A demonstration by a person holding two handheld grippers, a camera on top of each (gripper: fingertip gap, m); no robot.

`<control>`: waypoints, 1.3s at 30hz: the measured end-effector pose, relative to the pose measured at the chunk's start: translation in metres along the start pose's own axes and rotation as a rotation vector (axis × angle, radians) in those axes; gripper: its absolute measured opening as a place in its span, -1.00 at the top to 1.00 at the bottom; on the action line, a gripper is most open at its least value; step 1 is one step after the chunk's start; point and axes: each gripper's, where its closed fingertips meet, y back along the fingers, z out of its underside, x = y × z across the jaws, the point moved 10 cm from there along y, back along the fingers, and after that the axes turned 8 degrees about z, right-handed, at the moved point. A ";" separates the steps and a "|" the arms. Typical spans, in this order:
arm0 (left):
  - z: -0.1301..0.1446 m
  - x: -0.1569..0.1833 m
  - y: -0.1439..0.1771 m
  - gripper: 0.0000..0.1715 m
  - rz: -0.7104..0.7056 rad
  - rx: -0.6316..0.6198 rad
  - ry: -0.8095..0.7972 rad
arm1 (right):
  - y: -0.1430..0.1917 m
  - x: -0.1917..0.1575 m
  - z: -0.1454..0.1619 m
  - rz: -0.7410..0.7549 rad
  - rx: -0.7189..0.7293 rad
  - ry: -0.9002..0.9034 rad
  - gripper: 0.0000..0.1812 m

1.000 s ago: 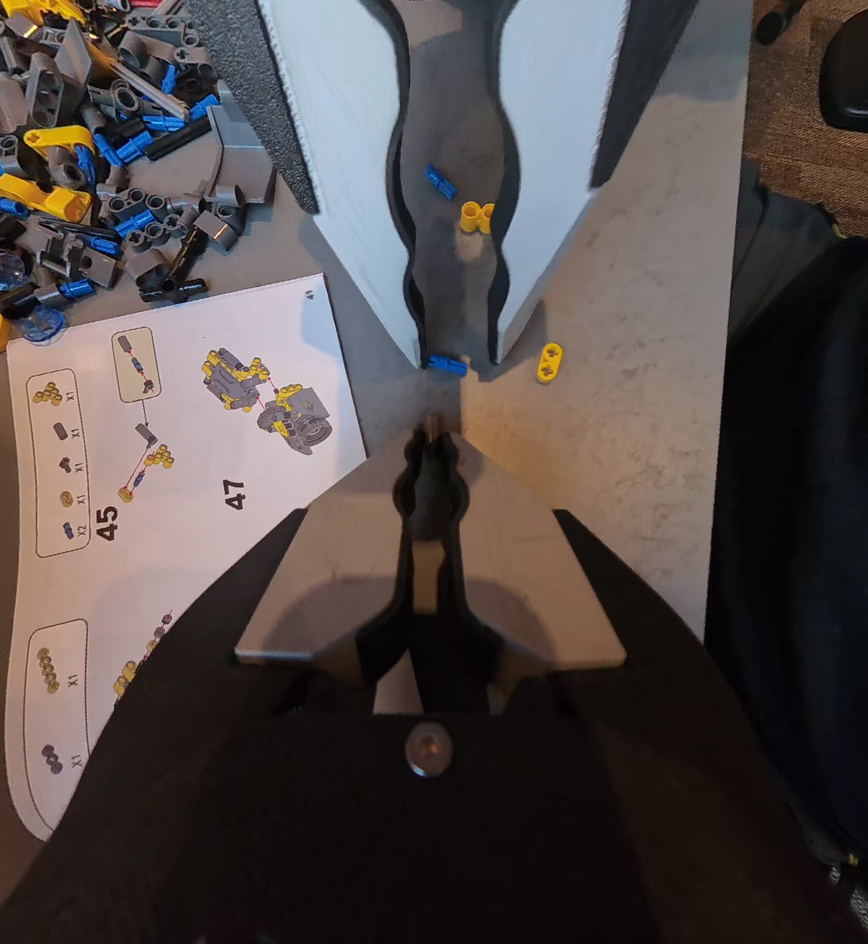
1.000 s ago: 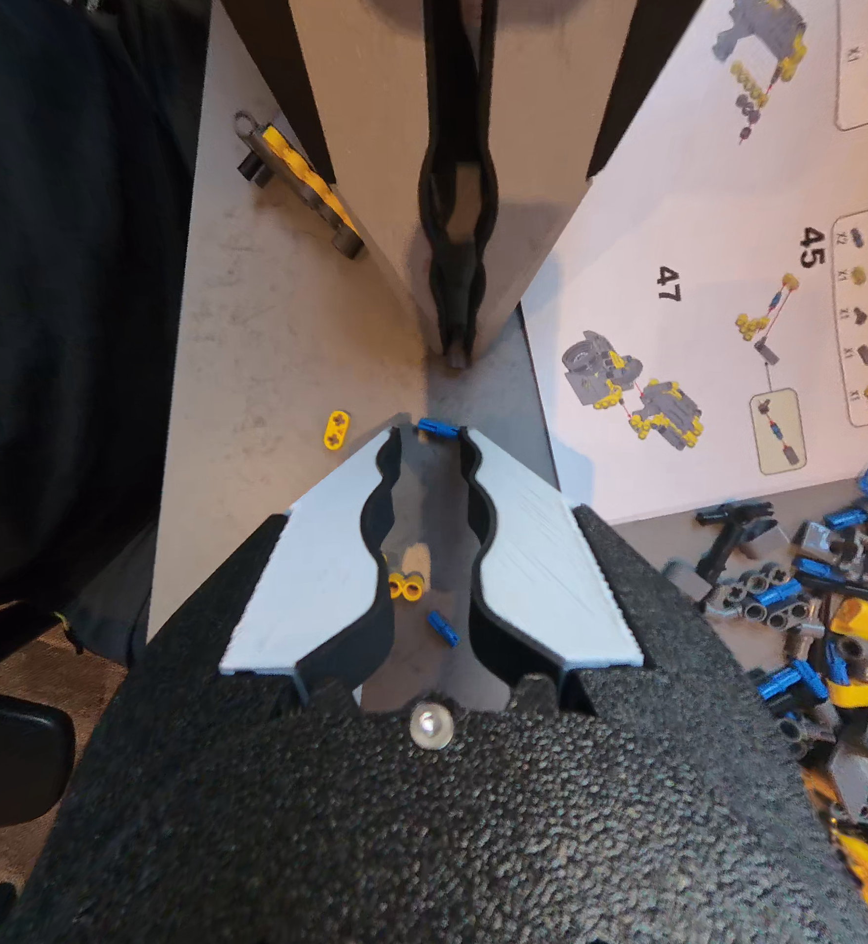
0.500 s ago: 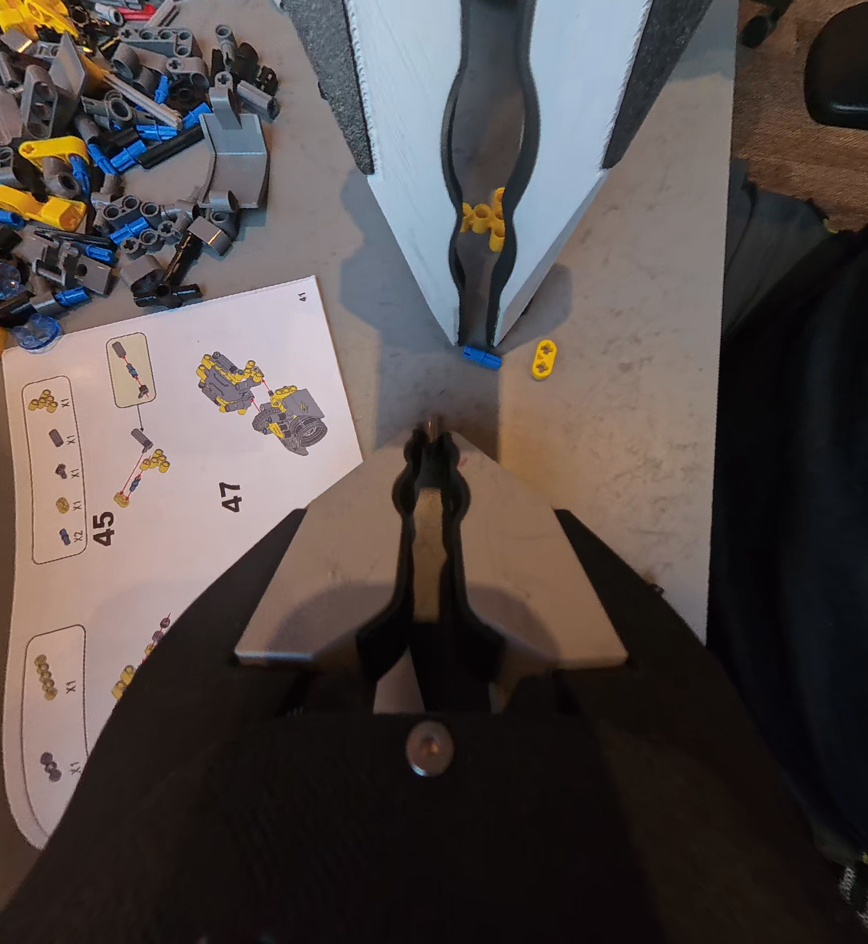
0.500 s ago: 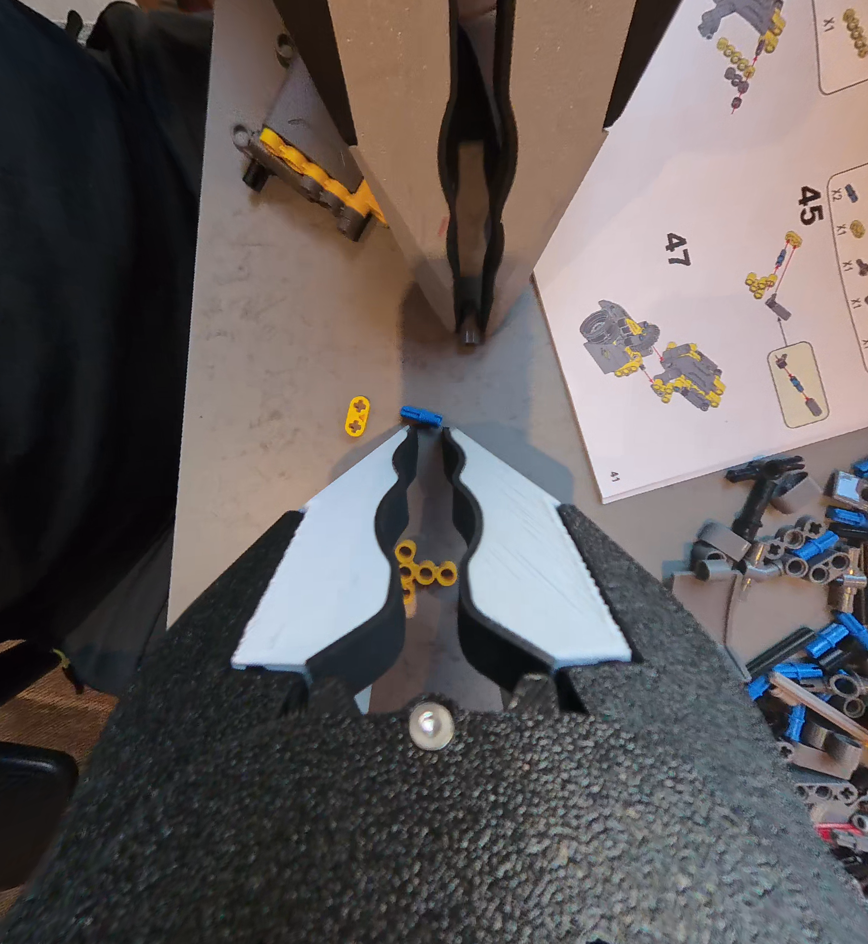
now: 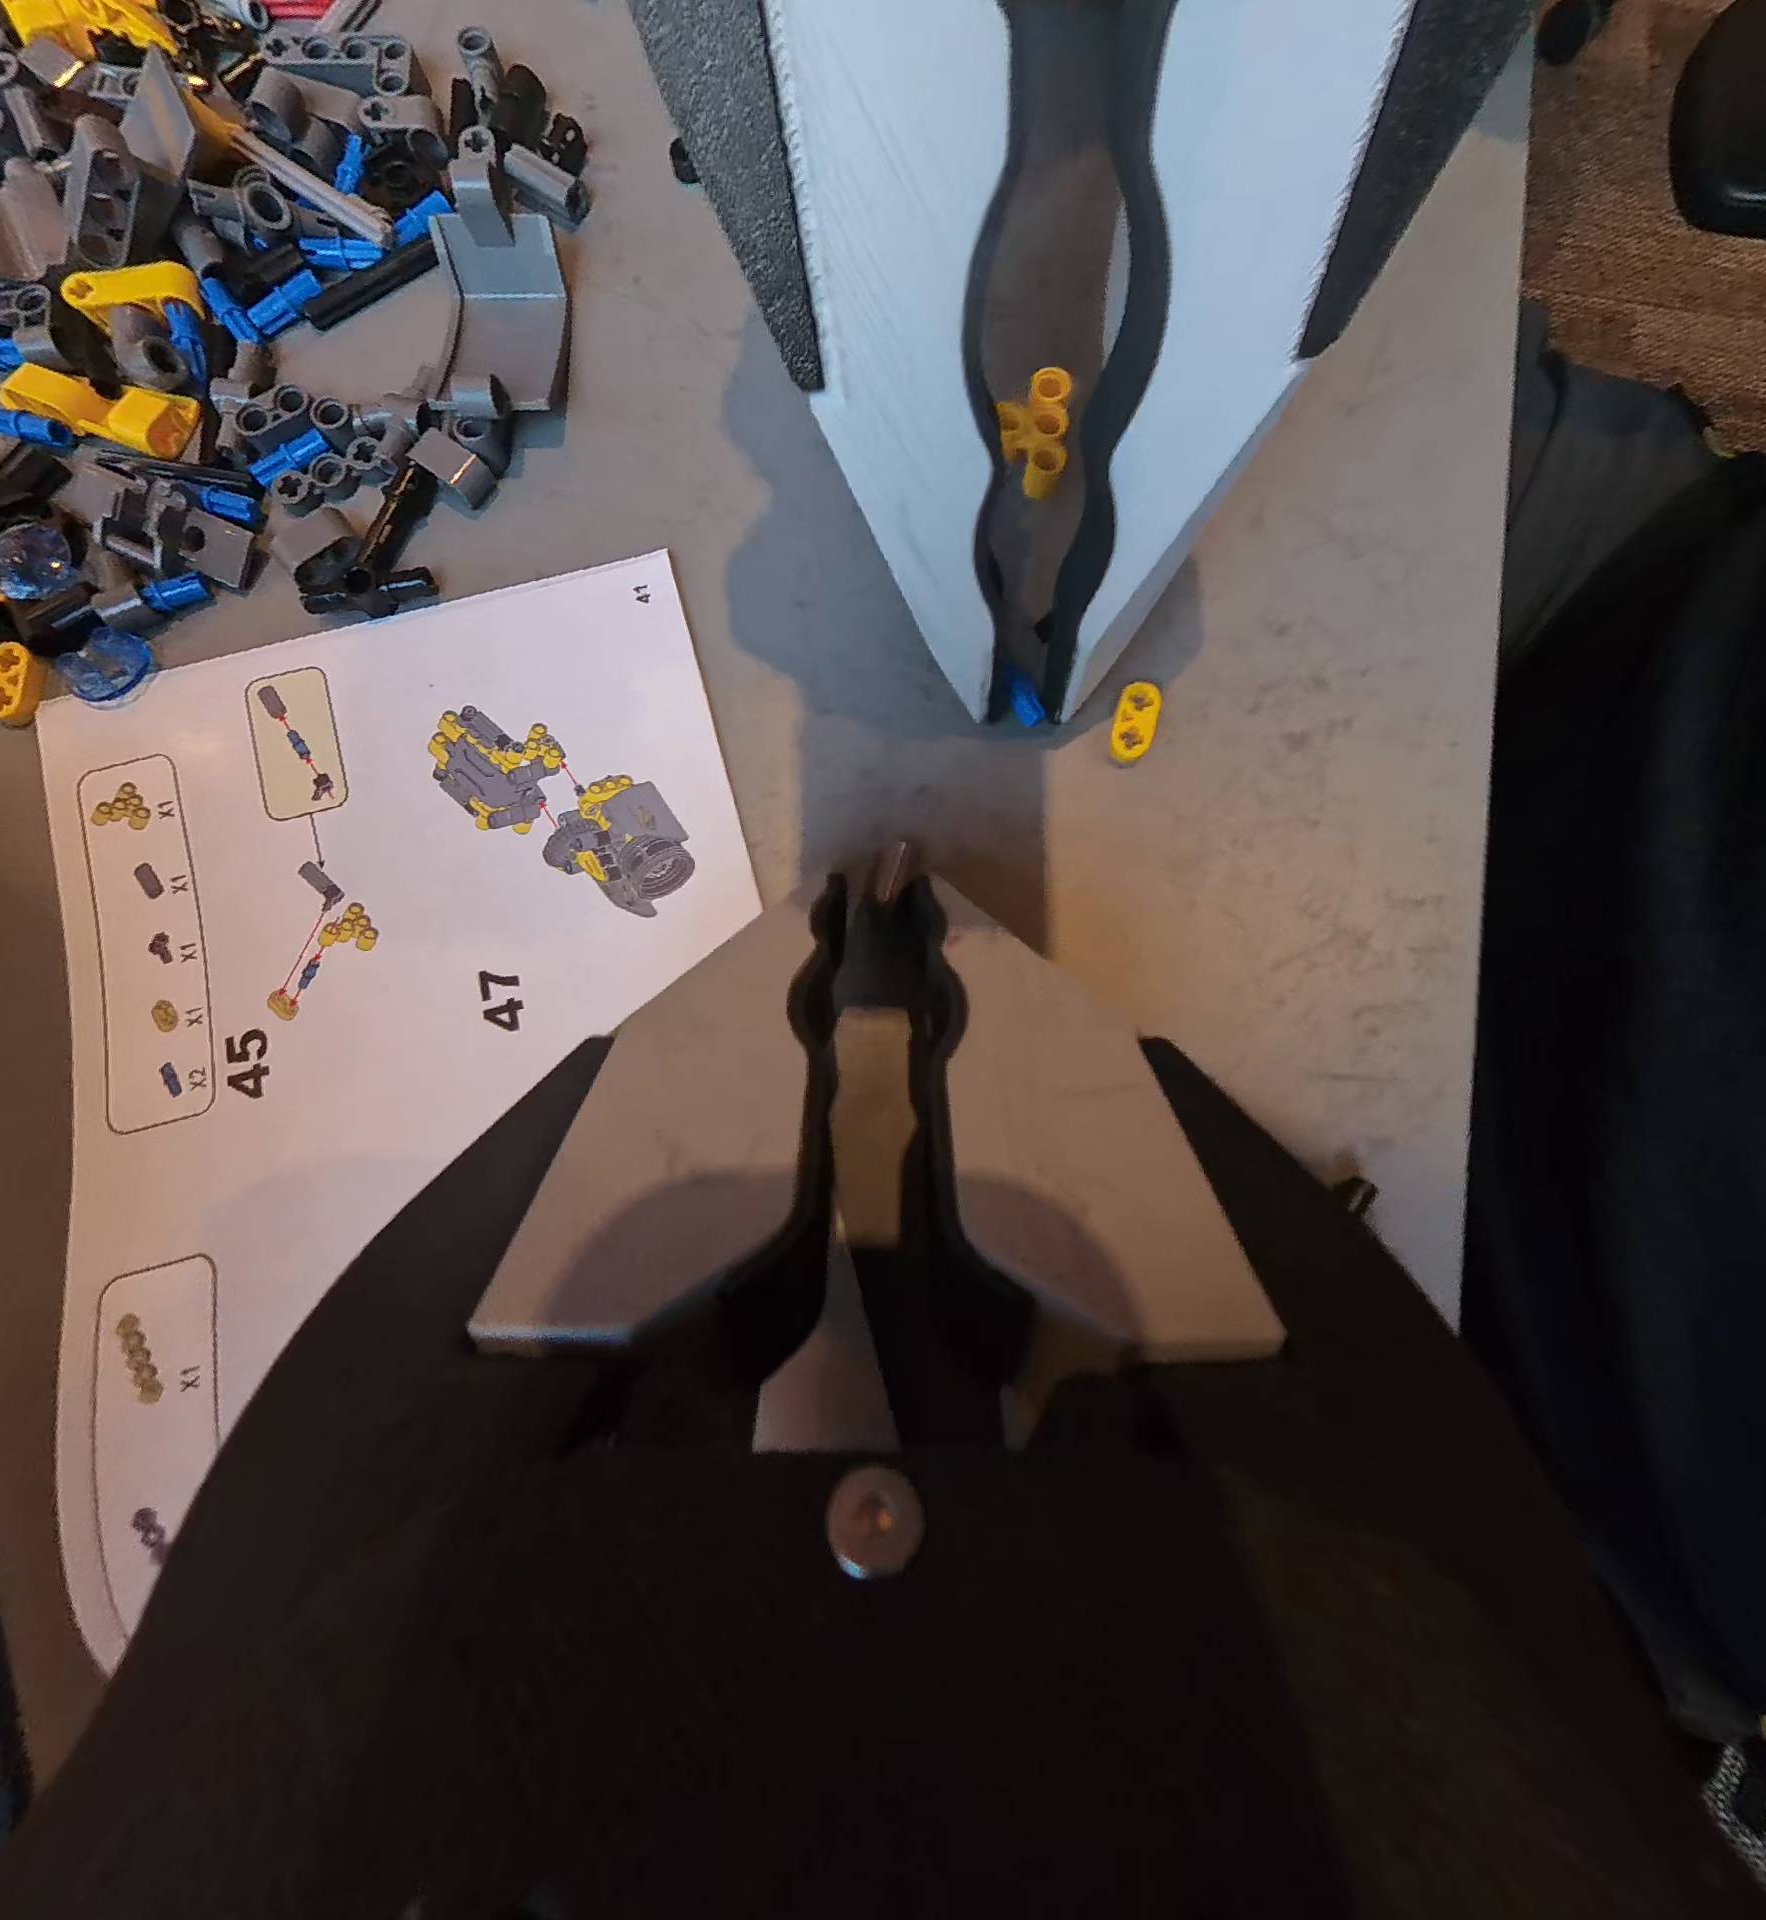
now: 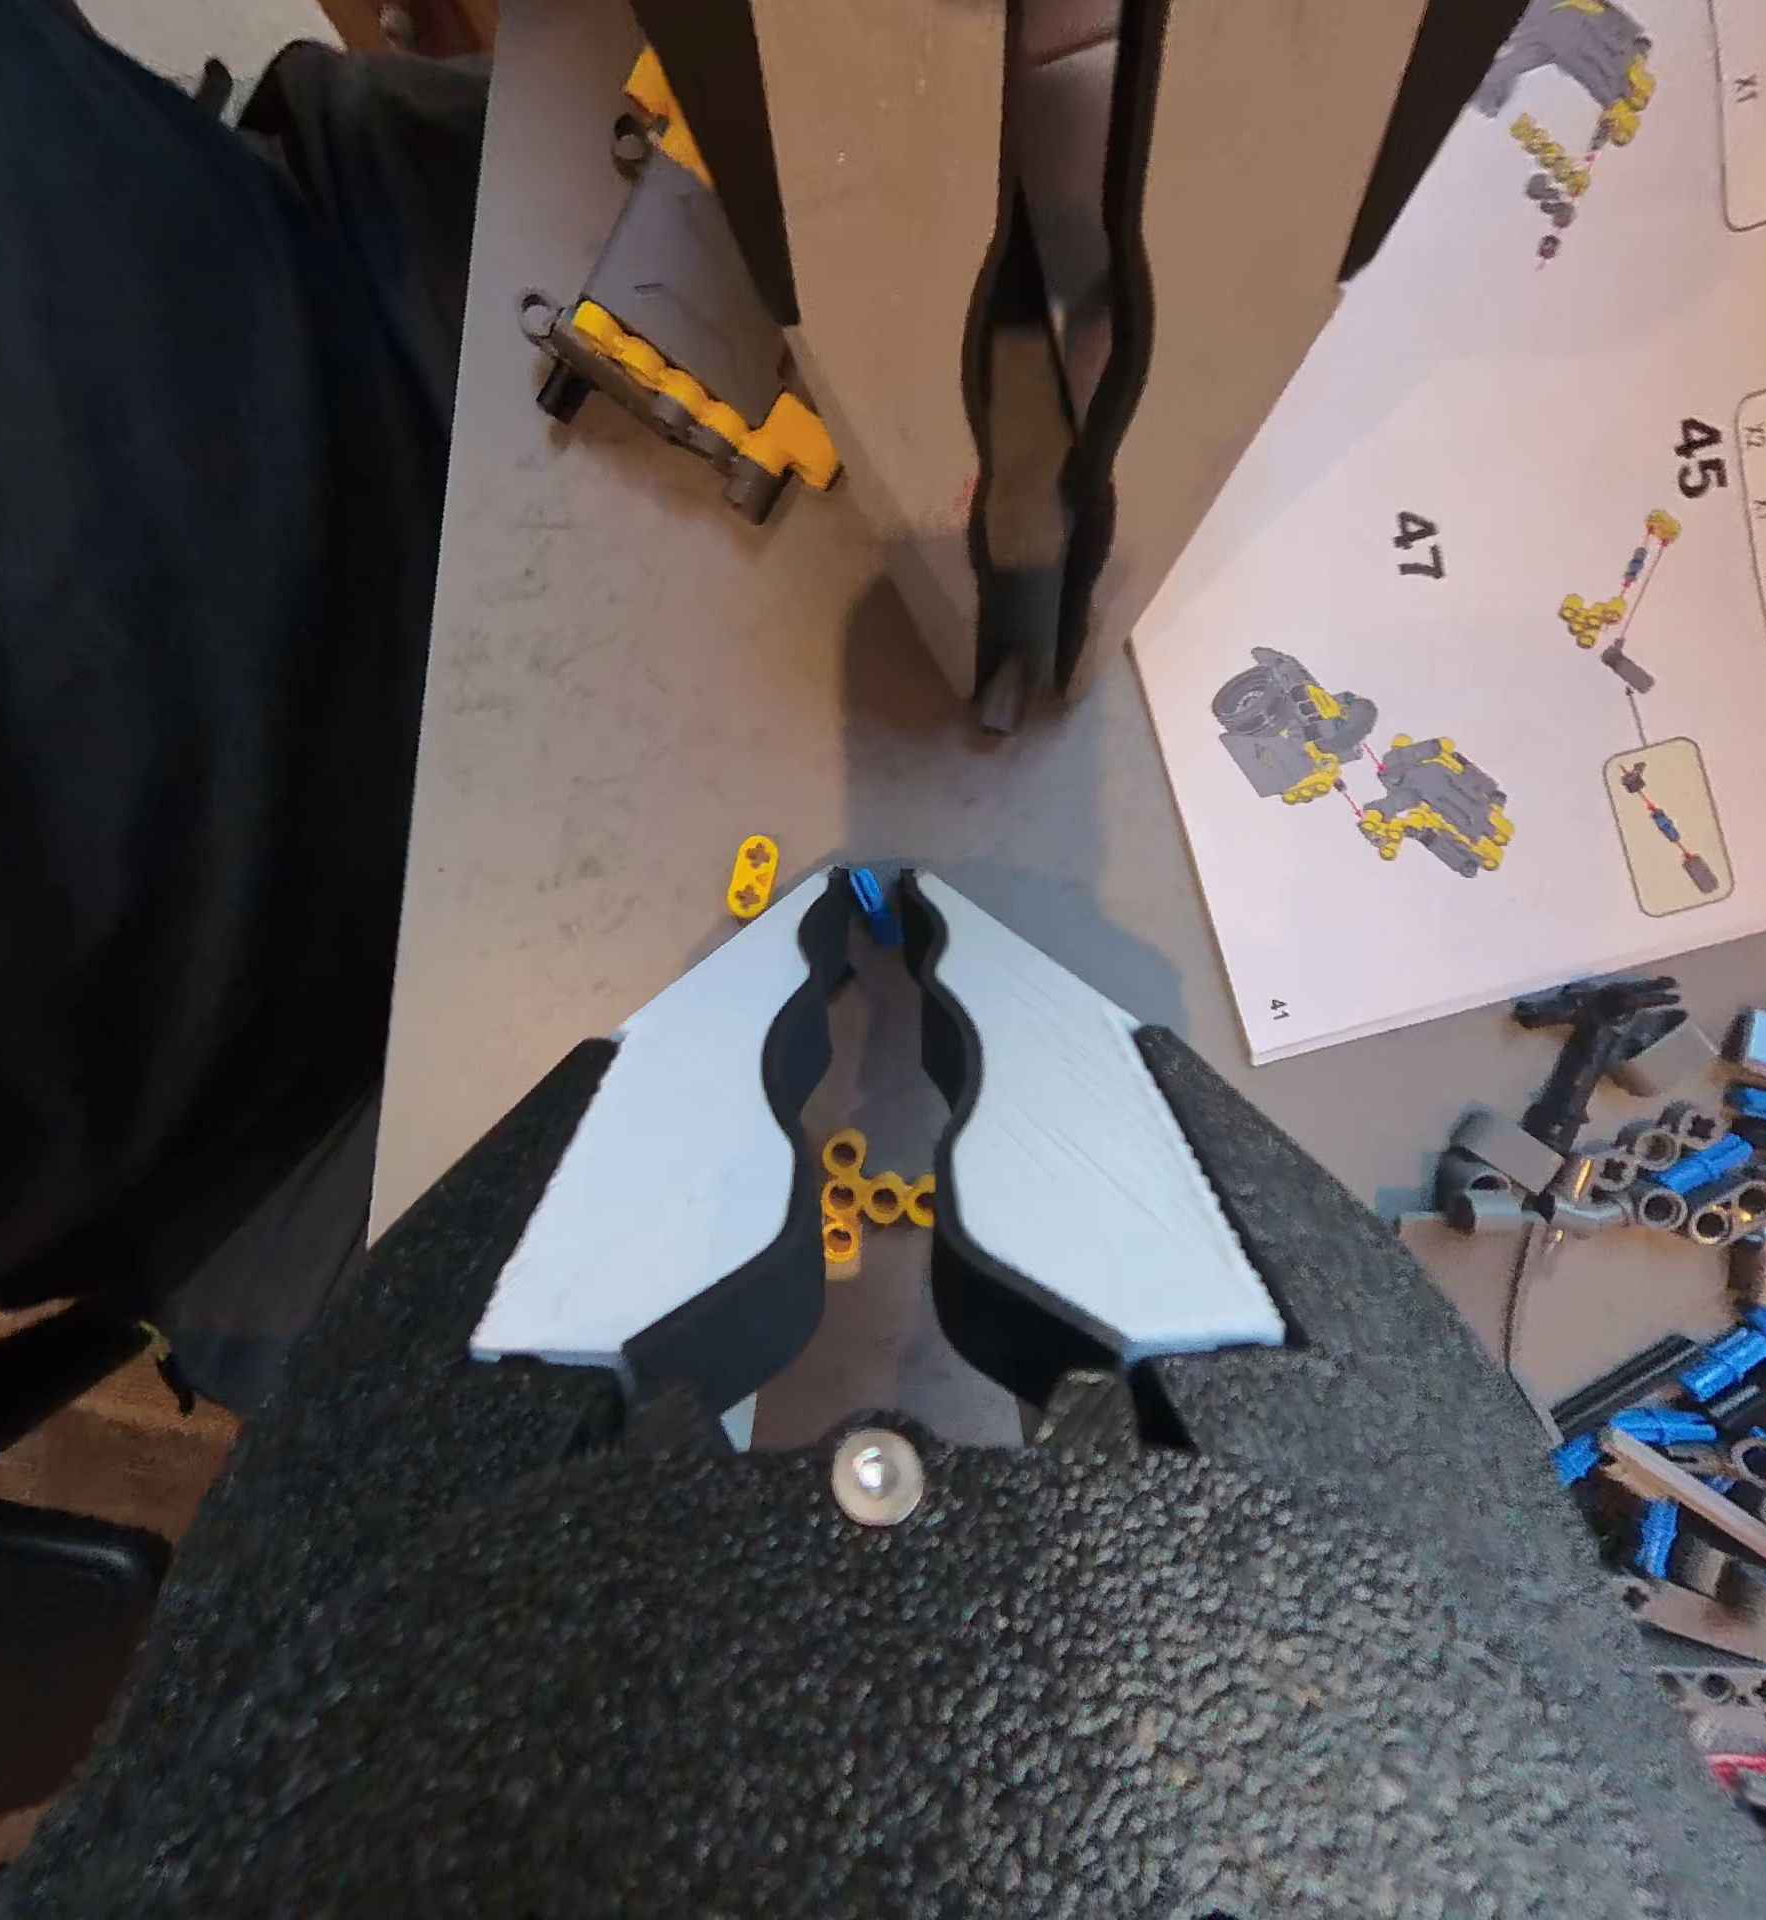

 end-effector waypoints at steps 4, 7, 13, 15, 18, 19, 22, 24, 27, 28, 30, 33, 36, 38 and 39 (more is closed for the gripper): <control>0.001 -0.001 0.000 0.89 0.003 0.009 0.010 | 0.000 0.001 0.003 0.014 0.030 -0.063 0.88; 0.000 0.000 0.000 0.88 0.002 0.008 0.000 | 0.003 -0.001 0.006 0.029 0.027 -0.061 0.83; 0.000 0.001 -0.001 0.90 0.025 0.004 -0.031 | 0.003 -0.001 0.008 0.038 0.033 -0.099 0.96; -0.001 0.003 -0.003 0.93 0.041 0.010 -0.044 | 0.003 -0.002 0.008 0.043 0.031 -0.119 0.96; -0.002 0.003 -0.004 0.90 0.066 0.014 -0.056 | 0.004 -0.001 0.007 0.123 0.041 -0.150 0.96; -0.002 0.002 -0.004 0.91 0.070 0.014 -0.059 | 0.006 -0.001 0.006 0.144 0.058 -0.172 0.96; -0.002 0.001 -0.003 0.96 0.068 -0.004 -0.081 | 0.009 -0.003 -0.003 0.169 0.158 -0.272 0.96; 0.001 0.000 0.001 0.96 0.020 -0.017 -0.097 | 0.008 -0.004 -0.007 0.220 0.187 -0.317 0.96; 0.006 -0.001 0.015 0.97 -0.047 0.019 -0.103 | 0.005 -0.004 -0.010 0.276 0.243 -0.374 0.96; 0.008 -0.002 0.020 0.96 -0.057 0.043 -0.096 | 0.004 -0.004 -0.011 0.265 0.270 -0.396 0.96; 0.012 -0.005 0.029 0.96 -0.056 0.073 -0.067 | 0.001 -0.001 -0.011 0.263 0.289 -0.418 0.96; 0.021 -0.011 0.033 0.96 -0.053 0.070 -0.020 | -0.002 0.007 -0.010 0.266 0.289 -0.410 0.96; 0.024 -0.012 0.033 0.96 -0.044 0.089 0.007 | -0.005 0.012 -0.010 0.231 0.284 -0.396 0.96; 0.023 -0.012 0.033 0.96 -0.048 0.111 0.015 | -0.006 0.016 -0.009 0.253 0.277 -0.380 0.96; 0.023 -0.012 0.032 0.96 -0.043 0.118 0.021 | -0.007 0.017 -0.009 0.261 0.277 -0.375 0.96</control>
